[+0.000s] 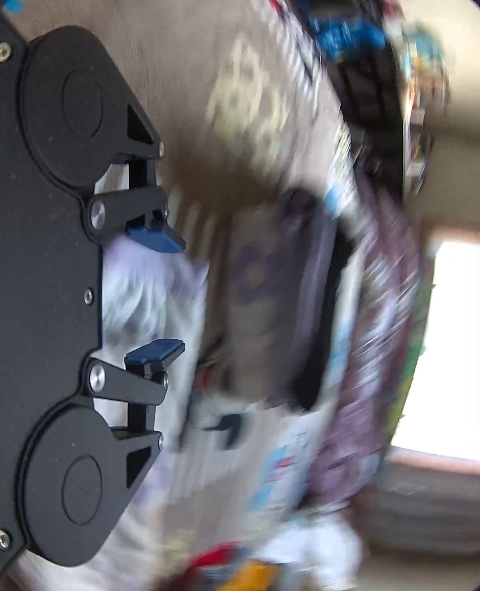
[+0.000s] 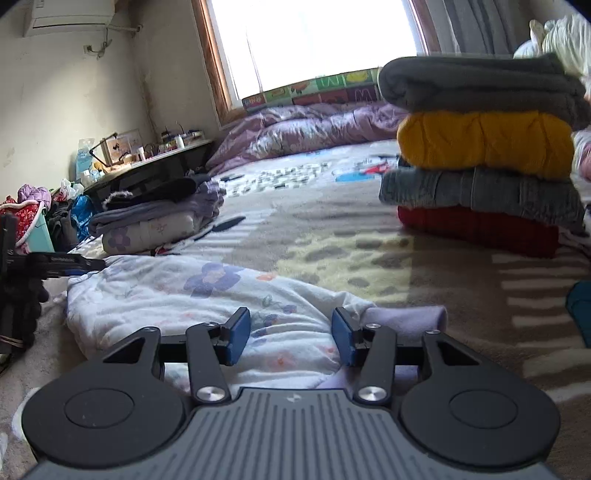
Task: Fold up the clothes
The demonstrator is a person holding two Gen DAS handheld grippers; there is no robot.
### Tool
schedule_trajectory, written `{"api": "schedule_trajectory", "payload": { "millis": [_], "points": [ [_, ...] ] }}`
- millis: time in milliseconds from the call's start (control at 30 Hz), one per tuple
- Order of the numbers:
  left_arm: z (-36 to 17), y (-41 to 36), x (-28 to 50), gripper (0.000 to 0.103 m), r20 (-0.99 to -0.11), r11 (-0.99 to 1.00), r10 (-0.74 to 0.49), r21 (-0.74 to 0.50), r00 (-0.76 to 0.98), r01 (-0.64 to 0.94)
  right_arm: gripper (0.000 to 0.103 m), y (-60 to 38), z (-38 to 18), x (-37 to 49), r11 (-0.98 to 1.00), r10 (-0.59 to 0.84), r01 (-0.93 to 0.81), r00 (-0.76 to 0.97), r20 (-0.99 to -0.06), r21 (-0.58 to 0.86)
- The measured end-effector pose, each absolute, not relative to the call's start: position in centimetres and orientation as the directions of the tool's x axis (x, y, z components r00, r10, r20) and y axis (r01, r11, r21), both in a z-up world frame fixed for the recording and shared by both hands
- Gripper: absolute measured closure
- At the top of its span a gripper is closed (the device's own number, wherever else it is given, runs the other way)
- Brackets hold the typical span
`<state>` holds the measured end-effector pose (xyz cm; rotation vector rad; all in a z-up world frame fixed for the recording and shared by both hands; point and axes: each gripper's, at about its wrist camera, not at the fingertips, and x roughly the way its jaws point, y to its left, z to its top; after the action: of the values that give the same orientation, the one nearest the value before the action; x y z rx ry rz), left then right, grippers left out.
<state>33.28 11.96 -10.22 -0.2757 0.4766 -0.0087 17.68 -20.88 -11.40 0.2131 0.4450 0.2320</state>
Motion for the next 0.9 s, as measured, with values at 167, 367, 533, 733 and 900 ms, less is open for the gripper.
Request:
{"api": "schedule_trajectory", "payload": {
  "millis": [167, 367, 533, 733, 900],
  "points": [
    [-9.5, 16.2, 29.6, 0.04, -0.407, 0.822, -0.161, -0.559, 0.899, -0.105, 0.03, -21.7, -9.8, 15.7, 0.954, 0.226, -0.141, 0.918, -0.325, 0.266],
    [-12.5, 16.7, 29.1, 0.034, -0.448, 0.619, -0.318, -0.765, 0.836, -0.175, 0.029, -24.5, -10.5, 12.7, 0.882, 0.169, 0.014, 0.924, -0.344, 0.471],
    [-14.1, 16.5, 29.8, 0.034, -0.463, 0.513, -0.36, -0.823, 0.81, -0.243, 0.022, -27.0, -12.1, 10.0, 0.708, 0.199, 0.107, 0.918, -0.342, 0.698],
    [-14.5, 16.5, 30.9, 0.034, -0.458, 0.468, -0.345, -0.84, 0.82, -0.272, 0.015, -27.7, -14.7, 10.6, 0.475, 0.284, 0.139, 0.91, -0.301, 0.869],
    [-14.5, 15.6, 31.8, 0.034, -0.468, 0.527, -0.302, -0.808, 0.83, -0.264, 0.012, -26.1, -14.9, 13.4, 0.535, 0.295, 0.149, 0.889, -0.35, 0.831]
  ]
}}
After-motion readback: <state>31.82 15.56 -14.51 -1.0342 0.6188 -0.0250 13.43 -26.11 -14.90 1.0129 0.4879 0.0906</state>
